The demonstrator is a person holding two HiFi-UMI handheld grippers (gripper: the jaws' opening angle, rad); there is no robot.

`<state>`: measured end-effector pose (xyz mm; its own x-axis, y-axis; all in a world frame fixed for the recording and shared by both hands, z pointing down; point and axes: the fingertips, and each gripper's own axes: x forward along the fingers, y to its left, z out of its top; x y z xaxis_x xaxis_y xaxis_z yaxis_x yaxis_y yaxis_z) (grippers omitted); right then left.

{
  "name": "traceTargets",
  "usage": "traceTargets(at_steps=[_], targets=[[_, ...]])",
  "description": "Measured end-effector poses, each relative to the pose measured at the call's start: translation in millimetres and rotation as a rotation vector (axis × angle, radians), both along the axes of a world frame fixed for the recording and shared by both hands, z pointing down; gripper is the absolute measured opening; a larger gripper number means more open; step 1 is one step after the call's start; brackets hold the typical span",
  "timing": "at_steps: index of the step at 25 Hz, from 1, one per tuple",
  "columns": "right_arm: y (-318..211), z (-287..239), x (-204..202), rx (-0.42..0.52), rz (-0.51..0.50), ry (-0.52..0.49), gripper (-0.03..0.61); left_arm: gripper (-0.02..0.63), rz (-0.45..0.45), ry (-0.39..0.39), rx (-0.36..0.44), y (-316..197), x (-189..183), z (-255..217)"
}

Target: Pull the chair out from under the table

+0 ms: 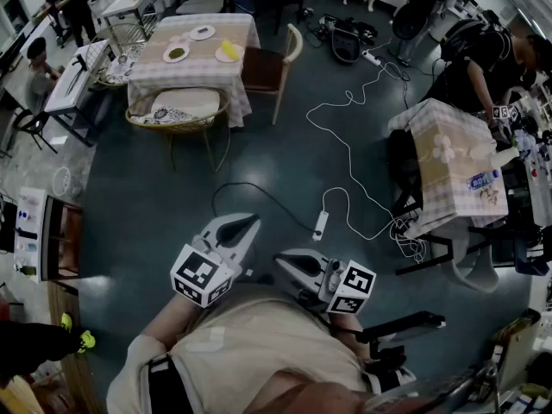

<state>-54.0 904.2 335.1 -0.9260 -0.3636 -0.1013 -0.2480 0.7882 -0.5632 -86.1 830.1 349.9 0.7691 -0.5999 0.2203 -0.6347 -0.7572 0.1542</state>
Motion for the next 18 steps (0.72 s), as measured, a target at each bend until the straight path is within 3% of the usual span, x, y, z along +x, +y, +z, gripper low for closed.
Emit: traceTargets(at_steps=[6, 11, 18], targets=[[-29.6, 3.1, -44.0, -0.002, -0.021, 0.028, 0.011, 0.006, -0.022, 0.06, -0.051, -28.0, -52.2, 6.9], [-56.1, 5.8, -86.0, -0.015, -0.046, 0.067, 0.011, 0.006, -0.037, 0.087, -0.045, -58.0, -97.0, 4.1], [-92.1, 10.3, -123.1, -0.059, 0.0, 0.094, 0.011, 0.006, 0.045, 0.102, -0.079, -78.7, -129.6, 15.6]])
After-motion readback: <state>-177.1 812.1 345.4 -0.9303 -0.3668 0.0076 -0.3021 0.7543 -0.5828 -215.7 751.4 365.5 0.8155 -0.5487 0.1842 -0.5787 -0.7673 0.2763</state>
